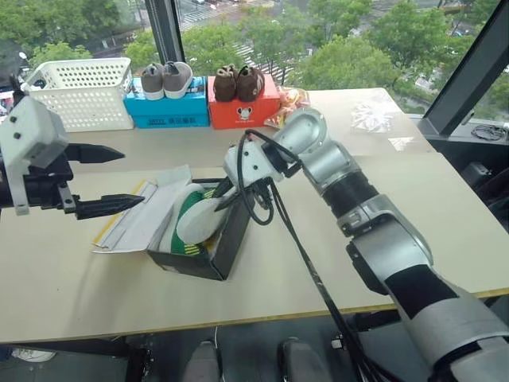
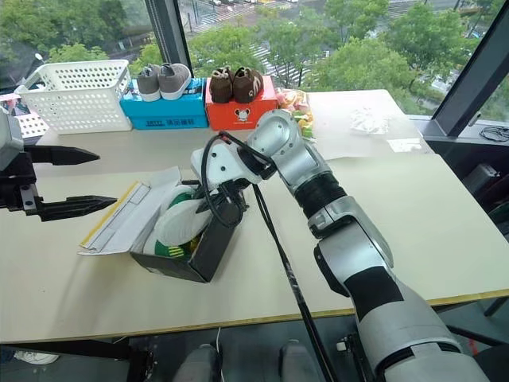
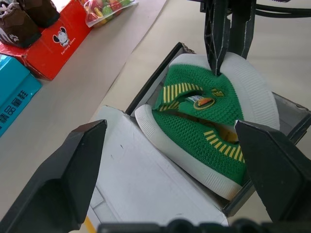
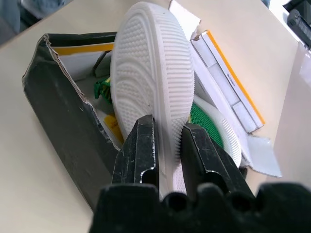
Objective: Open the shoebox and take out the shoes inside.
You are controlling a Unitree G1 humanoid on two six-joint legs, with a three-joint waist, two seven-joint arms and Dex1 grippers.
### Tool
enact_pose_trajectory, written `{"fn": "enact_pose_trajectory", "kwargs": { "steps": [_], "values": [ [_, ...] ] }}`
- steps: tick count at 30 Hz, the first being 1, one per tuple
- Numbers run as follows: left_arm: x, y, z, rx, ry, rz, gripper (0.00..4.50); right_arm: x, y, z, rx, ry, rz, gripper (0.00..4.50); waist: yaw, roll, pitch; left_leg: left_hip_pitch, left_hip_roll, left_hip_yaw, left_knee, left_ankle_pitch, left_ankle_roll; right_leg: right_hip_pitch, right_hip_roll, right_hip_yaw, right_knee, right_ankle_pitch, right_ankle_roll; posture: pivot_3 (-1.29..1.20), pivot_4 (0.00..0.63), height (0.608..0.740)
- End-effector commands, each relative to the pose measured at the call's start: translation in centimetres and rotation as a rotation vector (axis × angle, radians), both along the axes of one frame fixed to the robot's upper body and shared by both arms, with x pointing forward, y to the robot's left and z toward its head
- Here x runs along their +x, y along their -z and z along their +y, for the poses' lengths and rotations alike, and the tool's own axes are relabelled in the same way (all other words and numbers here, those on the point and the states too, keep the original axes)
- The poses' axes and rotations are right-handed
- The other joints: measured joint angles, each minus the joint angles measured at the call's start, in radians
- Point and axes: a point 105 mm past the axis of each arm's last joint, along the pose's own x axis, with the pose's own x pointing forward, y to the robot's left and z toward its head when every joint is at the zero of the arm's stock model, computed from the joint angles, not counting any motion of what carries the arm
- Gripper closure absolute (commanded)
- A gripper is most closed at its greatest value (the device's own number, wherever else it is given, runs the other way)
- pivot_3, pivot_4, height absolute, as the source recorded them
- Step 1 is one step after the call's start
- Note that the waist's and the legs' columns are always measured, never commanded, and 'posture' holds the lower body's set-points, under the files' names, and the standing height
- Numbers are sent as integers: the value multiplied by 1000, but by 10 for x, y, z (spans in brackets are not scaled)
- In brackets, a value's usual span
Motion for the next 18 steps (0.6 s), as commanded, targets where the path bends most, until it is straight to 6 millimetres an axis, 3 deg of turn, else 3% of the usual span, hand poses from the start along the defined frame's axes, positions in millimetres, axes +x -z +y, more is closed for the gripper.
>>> {"fn": "enact_pose_trajectory", "kwargs": {
  "steps": [1, 12, 18],
  "values": [
    [-2, -10, 2, 24, -9, -43, 0, 2, -23, 6, 136, 31, 13, 4099, -1, 0, 0, 0, 0, 0, 0, 0, 0, 0, 0, 0, 0, 0, -1, 0, 150, 740],
    [-3, -11, 2, 35, -11, -41, 0, -5, -74, 5, 307, 43, 72, 4099, 0, 0, 0, -1, 0, 1, 0, 0, 0, -1, 0, 0, 0, 1, -1, 0, 150, 740],
    [-3, -10, 3, 39, -8, -38, 0, -4, -90, 3, 377, 73, 58, 4099, 1, 0, 0, -2, 0, 1, 0, 0, 0, -1, 0, 0, 0, 0, -1, 0, 150, 740]
  ]
}}
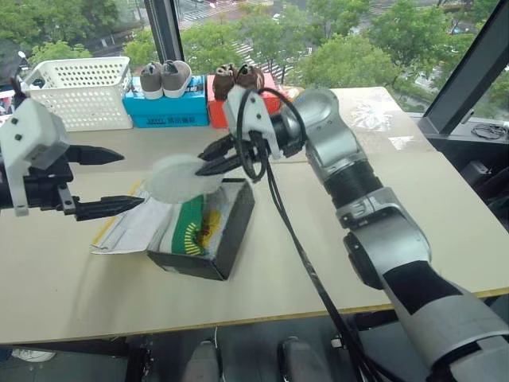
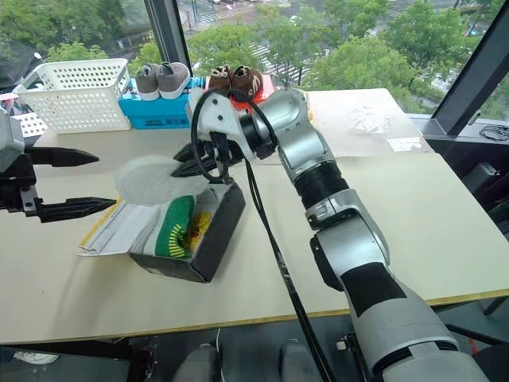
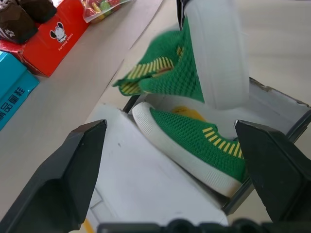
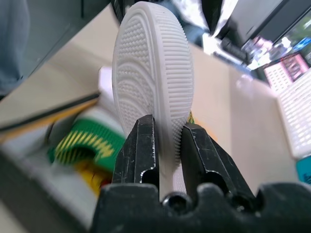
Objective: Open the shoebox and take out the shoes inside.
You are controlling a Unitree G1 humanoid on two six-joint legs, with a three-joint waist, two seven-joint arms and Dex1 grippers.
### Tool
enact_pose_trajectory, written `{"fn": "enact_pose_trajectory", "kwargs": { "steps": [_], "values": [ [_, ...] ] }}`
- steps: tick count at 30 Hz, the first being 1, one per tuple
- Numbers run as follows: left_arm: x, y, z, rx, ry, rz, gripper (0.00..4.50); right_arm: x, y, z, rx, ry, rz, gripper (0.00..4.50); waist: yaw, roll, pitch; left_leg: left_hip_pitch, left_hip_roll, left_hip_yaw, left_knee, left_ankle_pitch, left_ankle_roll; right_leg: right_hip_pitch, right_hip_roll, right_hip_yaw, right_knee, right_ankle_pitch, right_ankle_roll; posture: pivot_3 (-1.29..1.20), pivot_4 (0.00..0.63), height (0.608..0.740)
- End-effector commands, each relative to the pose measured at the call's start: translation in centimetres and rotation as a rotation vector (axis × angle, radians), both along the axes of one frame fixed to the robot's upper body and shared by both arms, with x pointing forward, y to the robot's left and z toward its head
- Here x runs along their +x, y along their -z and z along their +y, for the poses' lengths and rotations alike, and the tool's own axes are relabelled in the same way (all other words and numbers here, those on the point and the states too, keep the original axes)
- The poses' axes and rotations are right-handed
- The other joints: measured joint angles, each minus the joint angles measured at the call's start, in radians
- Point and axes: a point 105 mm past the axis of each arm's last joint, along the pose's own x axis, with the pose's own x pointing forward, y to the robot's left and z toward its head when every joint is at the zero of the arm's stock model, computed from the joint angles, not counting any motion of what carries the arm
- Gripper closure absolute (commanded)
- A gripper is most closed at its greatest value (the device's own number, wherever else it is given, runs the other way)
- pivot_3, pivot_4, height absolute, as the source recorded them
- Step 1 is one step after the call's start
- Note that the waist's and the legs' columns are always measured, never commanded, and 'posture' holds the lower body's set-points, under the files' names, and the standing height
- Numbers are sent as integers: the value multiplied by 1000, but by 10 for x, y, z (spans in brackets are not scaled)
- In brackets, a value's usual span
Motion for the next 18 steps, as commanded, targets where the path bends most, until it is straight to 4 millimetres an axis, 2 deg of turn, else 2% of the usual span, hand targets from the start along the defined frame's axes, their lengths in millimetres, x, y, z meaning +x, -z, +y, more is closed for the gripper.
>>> {"fn": "enact_pose_trajectory", "kwargs": {
  "steps": [1, 4, 7, 10, 12, 13, 14, 18],
  "values": [
    [-2, -12, 2, 31, -5, -49, 0, -4, -34, -3, 92, 15, -85, 4099, 0, 0, 0, 0, 0, 0, 0, 0, 0, 0, 0, 0, 0, 0, 0, 0, 150, 740],
    [-2, -12, 2, 34, -5, -46, 0, 5, -44, -16, 102, 79, -142, 4099, 1, 0, 0, 0, 0, 0, 0, 0, 0, 0, 0, 0, 0, 0, 0, 0, 150, 740],
    [-3, -12, 1, 34, -1, -44, 0, 20, -53, -38, 94, 198, -232, 4099, 7, 0, 0, -2, 0, 0, 0, 0, 0, -1, 0, 0, 0, 0, 0, 0, 150, 740],
    [-2, -11, 0, 32, 4, -41, 0, 48, -56, -74, 44, 413, -385, 4099, 15, 0, 0, -2, 0, 0, 0, 0, 0, -1, 0, 0, -1, 0, 0, 0, 150, 740],
    [-1, -9, 0, 30, 8, -39, 0, 72, -46, -112, -26, 598, -461, 4099, 19, 0, 0, -2, 0, 1, 0, 0, 0, -1, 0, 0, -2, 0, 0, 0, 150, 740],
    [0, -9, 0, 30, 9, -38, 0, 78, -42, -123, -50, 647, -481, 4099, 22, 0, 0, -2, 0, 1, 0, 0, 0, -1, -1, 0, -2, 0, 0, 0, 150, 740],
    [1, -9, -1, 29, 14, -37, 0, 86, -30, -141, -92, 711, -484, 4099, 22, 0, 0, -2, 0, 1, 0, 0, 0, -1, -1, 0, -2, 0, 0, 0, 150, 740],
    [4, -9, -3, 27, 31, -37, 0, 102, 5, -191, -180, 891, -453, 4099, 18, -1, 0, -2, 0, 2, 0, 0, 0, -2, 0, 1, -2, 0, 0, 0, 150, 740]
  ]
}}
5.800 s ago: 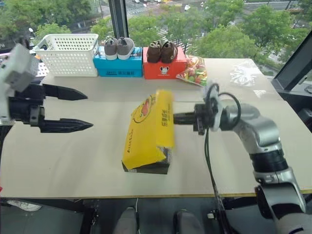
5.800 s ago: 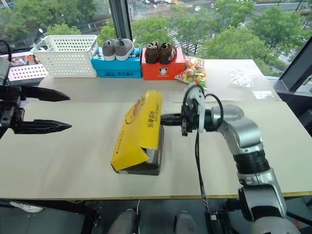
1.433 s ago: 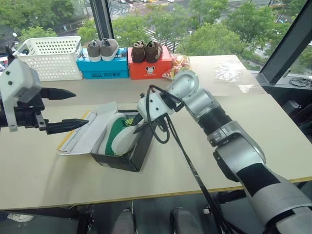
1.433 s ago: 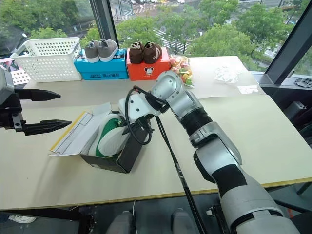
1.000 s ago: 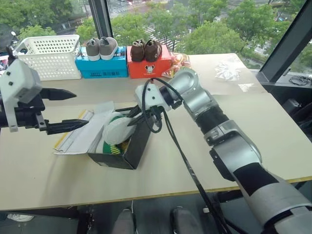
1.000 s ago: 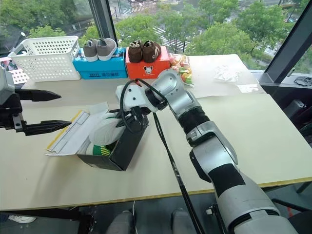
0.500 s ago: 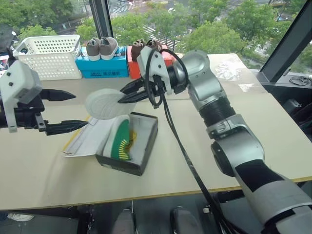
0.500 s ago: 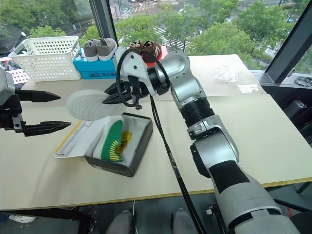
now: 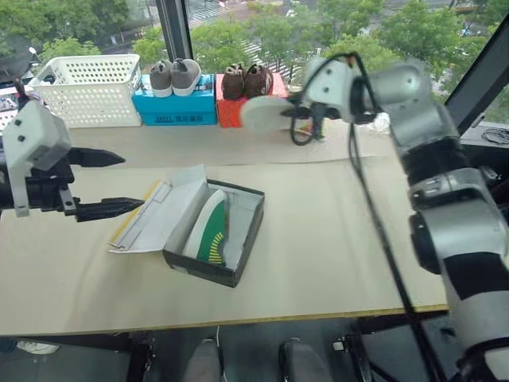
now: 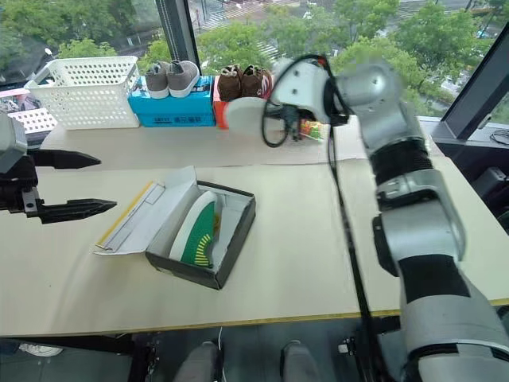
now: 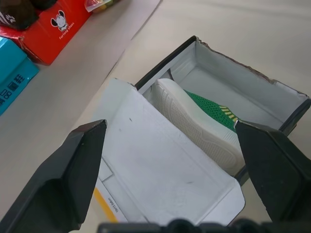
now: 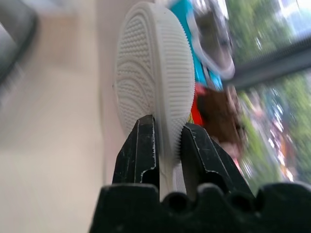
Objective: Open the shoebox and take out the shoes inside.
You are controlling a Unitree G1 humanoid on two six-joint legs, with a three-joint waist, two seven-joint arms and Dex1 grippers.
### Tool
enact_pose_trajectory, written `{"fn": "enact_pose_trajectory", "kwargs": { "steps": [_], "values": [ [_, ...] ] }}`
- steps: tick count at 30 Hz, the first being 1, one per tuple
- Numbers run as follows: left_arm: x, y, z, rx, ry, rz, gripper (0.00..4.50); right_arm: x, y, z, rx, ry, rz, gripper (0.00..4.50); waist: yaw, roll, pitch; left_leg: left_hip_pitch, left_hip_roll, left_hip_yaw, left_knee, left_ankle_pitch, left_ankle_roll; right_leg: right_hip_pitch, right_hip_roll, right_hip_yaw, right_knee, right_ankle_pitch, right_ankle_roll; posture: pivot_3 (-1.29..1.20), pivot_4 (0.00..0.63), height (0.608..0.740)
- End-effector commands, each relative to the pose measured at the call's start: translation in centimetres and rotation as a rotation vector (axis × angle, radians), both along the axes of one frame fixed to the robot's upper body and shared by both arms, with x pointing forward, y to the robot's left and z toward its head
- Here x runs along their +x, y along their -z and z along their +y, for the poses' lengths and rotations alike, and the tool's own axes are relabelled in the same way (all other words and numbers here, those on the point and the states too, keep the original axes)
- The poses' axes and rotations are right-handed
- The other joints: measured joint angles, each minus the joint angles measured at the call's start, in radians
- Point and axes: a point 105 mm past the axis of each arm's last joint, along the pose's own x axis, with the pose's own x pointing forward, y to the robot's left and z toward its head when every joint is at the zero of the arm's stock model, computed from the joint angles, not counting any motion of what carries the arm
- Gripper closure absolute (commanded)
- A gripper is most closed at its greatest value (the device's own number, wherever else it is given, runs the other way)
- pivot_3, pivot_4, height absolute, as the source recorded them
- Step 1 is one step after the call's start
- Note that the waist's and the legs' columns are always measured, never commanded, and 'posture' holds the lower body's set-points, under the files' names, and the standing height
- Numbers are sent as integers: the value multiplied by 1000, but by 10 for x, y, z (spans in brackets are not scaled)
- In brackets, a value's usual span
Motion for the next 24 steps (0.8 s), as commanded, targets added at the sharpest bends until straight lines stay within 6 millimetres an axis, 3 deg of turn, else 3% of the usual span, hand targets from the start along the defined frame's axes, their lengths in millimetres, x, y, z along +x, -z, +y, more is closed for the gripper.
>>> {"fn": "enact_pose_trajectory", "kwargs": {
  "steps": [1, 5, 10, 12, 13, 15, 19, 22, 24],
  "values": [
    [2, -12, -3, 25, 18, -56, 0, 13, 24, -47, -18, 187, -24, 4099, -1, 0, 0, 0, 0, 0, 0, 0, 0, 0, 0, 0, 0, 0, 0, 0, 150, 740],
    [5, -12, -4, 26, 33, -54, 0, 18, 59, -92, -73, 345, -17, 4099, -5, 0, 1, 0, 0, 3, 0, 0, 1, -1, 0, 3, 0, 0, 0, 0, 150, 740],
    [8, -11, -7, 28, 50, -49, 0, 12, 100, -108, -129, 372, 72, 4099, -26, 0, 1, 1, 0, 7, 0, -1, 2, -2, 0, 7, 0, 0, 1, 0, 150, 740],
    [9, -11, -7, 30, 52, -50, 0, 8, 104, -107, -107, 358, 116, 4099, -28, 0, 1, 1, 0, 7, 1, -1, 2, -1, 0, 7, 0, 0, 1, 0, 150, 740],
    [9, -12, -7, 31, 53, -50, 0, 5, 105, -107, -99, 347, 149, 3193, -30, 0, 1, 1, 0, 7, 1, -1, 2, -1, 0, 7, 0, 0, 1, 0, 150, 740],
    [9, -12, -7, 33, 55, -49, 0, -4, 109, -110, -121, 324, 226, 2725, -32, 0, 1, 3, 0, 8, 1, -1, 2, 0, 0, 9, 1, 1, 2, 0, 150, 740],
    [10, -12, -6, 36, 54, -47, 0, -26, 102, -107, -136, 271, 365, 1121, -25, 0, 1, 6, 0, 9, 1, -1, 2, 2, 0, 9, 1, -2, 7, 0, 150, 740],
    [10, -11, -6, 39, 51, -45, 0, -38, 79, -92, -112, 213, 400, 155, -24, 1, 2, 5, 0, 10, 2, -1, 2, 1, 0, 10, 1, -1, 7, 0, 150, 740],
    [10, -11, -5, 40, 48, -45, 0, -40, 56, -73, -94, 154, 335, 70, -26, 1, 2, 5, 0, 11, 2, -1, 2, 0, 0, 11, 1, -1, 7, 0, 150, 740]
  ]
}}
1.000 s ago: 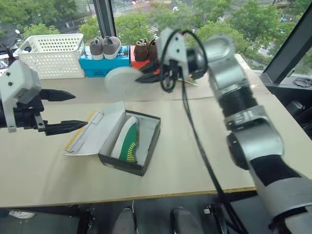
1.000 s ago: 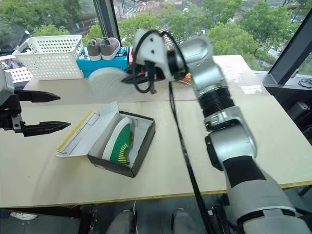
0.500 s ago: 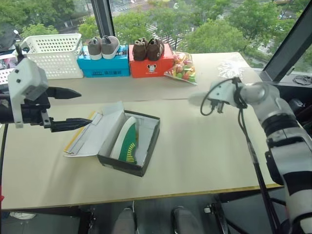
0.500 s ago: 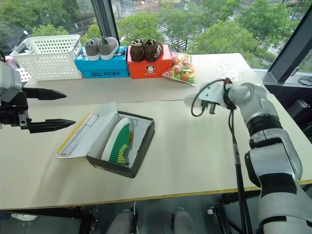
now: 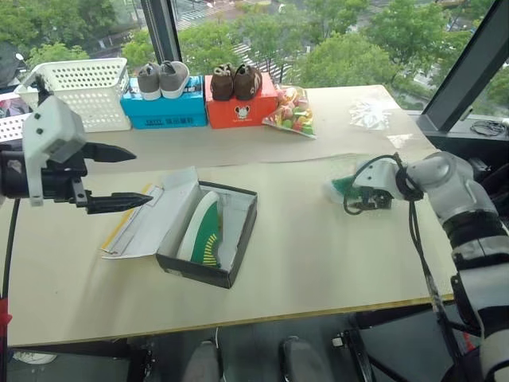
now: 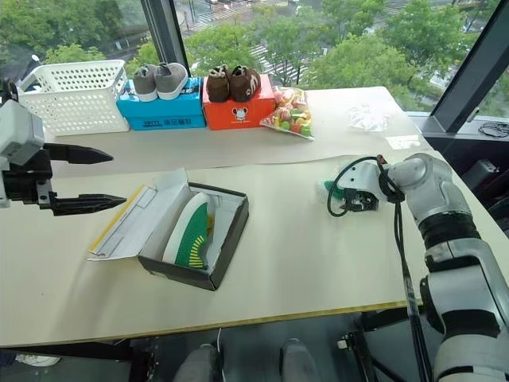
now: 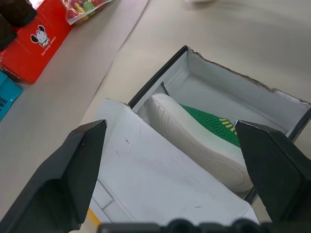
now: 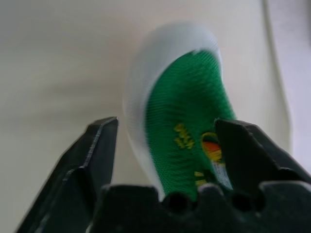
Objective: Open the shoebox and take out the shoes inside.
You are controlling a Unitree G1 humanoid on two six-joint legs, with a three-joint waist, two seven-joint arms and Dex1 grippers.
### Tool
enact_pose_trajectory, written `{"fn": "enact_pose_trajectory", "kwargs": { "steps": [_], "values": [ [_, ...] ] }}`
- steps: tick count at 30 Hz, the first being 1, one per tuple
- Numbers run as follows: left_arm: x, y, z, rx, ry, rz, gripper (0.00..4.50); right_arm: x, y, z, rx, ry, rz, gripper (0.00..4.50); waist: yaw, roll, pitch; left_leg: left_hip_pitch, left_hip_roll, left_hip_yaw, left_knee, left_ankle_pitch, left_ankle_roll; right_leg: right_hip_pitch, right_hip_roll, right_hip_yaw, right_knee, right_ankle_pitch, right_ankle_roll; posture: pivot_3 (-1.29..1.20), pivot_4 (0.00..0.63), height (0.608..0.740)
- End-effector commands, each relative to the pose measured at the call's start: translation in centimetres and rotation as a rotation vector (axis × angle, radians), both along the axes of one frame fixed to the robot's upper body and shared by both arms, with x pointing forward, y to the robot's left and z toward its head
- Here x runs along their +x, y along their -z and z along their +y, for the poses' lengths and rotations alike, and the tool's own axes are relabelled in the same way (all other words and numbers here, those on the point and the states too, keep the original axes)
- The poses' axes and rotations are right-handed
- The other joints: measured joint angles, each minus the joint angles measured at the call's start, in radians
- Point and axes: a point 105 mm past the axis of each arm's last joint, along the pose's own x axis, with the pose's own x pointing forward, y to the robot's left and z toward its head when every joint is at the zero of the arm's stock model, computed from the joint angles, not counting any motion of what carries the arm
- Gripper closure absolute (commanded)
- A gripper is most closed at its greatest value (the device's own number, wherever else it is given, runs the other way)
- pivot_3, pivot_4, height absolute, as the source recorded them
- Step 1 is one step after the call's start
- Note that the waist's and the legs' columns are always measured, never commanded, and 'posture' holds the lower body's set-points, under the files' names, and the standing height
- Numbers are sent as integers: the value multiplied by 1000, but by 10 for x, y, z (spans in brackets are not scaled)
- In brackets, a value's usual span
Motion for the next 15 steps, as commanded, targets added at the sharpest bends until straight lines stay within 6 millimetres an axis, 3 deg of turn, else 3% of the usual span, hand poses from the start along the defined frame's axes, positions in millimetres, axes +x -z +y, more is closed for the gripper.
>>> {"fn": "enact_pose_trajectory", "kwargs": {
  "steps": [1, 3, 7, 11, 15],
  "values": [
    [-2, -12, 0, 21, 6, -57, 0, -5, -73, 39, 104, -118, -175, 70, -2, 0, 0, 0, 0, 0, 0, 0, 0, 0, 0, 0, 0, 0, 0, 0, 150, 740],
    [-2, -12, 1, 22, 3, -57, 0, -8, -94, 67, 176, -200, -218, 70, -6, 0, 0, 1, 0, 1, 0, 0, 0, -1, 0, 1, 0, 0, 0, 0, 150, 740],
    [-3, -11, 2, 27, -7, -52, 0, -30, -120, 149, 325, -503, -256, 70, -7, 0, 0, 2, 2, 1, 0, 0, 0, 0, 1, 1, 1, 0, 1, 0, 150, 740],
    [-4, -7, 12, 58, -50, -41, 0, -52, -102, 212, 322, -766, -228, 70, 5, -1, 0, 0, 2, 1, 0, 0, 0, 0, 1, 1, 0, 2, -3, 0, 150, 740],
    [-8, -5, 20, 78, -87, -36, 0, -66, -72, 242, 197, -959, -226, 70, 20, -1, 0, -2, 1, 1, 1, 0, 0, -1, 1, 0, 0, 3, -4, 0, 150, 740]
  ]
}}
